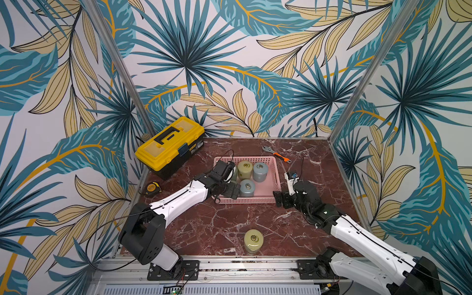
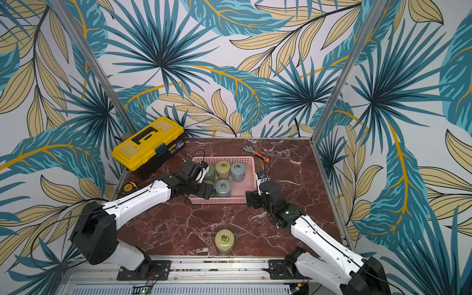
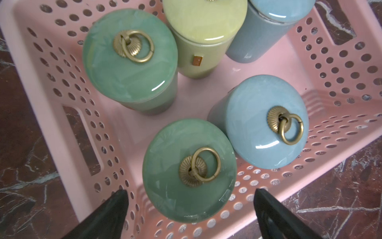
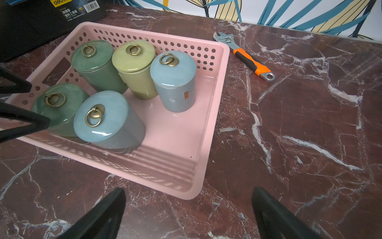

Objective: Take the tea canister out of the basket
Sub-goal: Pick up the tea canister from the basket.

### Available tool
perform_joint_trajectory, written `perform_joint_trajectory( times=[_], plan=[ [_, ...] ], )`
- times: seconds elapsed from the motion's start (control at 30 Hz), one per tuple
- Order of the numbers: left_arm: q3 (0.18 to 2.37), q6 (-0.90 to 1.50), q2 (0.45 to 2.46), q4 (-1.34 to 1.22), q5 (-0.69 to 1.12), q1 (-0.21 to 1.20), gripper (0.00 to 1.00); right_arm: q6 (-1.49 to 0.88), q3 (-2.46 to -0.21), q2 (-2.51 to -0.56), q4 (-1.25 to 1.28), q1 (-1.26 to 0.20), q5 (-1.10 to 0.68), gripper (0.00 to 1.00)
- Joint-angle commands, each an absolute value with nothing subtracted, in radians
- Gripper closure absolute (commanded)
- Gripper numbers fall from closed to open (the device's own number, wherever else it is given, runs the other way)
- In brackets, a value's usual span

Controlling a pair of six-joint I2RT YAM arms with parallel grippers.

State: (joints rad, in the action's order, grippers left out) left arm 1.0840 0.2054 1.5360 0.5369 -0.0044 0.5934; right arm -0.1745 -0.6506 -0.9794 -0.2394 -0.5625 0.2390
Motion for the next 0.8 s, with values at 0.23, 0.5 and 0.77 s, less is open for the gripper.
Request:
perform_joint_trajectory(
  times=[0.23, 0.5, 0.77],
  plan=[
    [1.157, 0.186, 1.605, 0.544, -0.041, 0.607, 0.0, -0.164, -0.634, -0.982, -0.227, -0.56, 0.247, 0.01],
    [1.165, 0.185, 1.638, 0.531, -0.085, 0.61, 0.0, -0.164, -0.635, -0.985, -0.228, -0.56, 0.245, 0.01],
    [1.184, 0.18, 1.68, 0.513, -0.087, 0.611, 0.03, -0.163, -0.637, -0.991, -0.227, -0.56, 0.241, 0.01]
  ],
)
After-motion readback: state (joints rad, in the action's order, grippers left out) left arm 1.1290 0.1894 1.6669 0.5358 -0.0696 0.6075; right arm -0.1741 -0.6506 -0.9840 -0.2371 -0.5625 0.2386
